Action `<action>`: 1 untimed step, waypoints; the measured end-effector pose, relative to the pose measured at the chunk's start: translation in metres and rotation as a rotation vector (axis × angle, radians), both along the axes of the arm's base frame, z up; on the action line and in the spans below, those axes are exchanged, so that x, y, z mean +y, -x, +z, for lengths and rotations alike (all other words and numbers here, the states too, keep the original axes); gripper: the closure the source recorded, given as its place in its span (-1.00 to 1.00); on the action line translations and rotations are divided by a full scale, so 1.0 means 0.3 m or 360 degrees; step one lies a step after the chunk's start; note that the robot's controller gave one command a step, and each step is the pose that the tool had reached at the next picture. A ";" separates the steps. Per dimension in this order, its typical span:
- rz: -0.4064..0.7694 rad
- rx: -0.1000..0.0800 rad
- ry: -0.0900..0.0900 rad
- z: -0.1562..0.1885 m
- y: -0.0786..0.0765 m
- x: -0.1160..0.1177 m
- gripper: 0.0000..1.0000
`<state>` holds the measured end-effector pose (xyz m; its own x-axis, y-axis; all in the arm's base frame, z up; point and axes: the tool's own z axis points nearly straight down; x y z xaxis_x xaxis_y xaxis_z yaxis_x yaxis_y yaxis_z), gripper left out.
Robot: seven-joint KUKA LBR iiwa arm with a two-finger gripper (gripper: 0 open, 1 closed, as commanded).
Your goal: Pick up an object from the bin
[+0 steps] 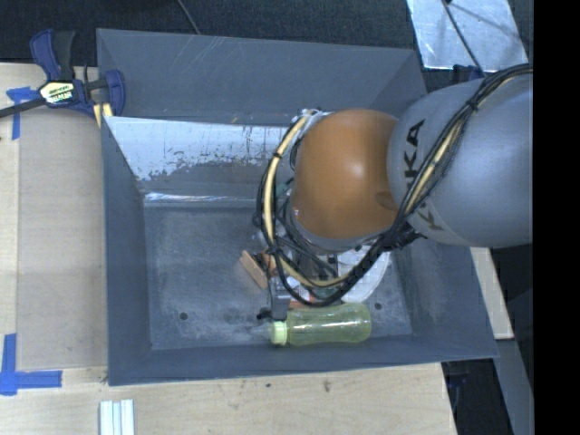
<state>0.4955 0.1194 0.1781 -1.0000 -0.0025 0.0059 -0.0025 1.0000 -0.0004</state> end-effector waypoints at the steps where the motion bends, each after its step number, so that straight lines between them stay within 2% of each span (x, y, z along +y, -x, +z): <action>1: -0.0005 -0.0013 -0.0002 0.015 -0.006 -0.002 -1.00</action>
Offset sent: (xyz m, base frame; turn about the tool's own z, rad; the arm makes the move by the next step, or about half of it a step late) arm 0.0002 -0.0938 -0.0234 -0.1289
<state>0.4974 0.1187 0.1827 -1.0000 0.0009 -0.0023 0.0009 1.0000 0.0009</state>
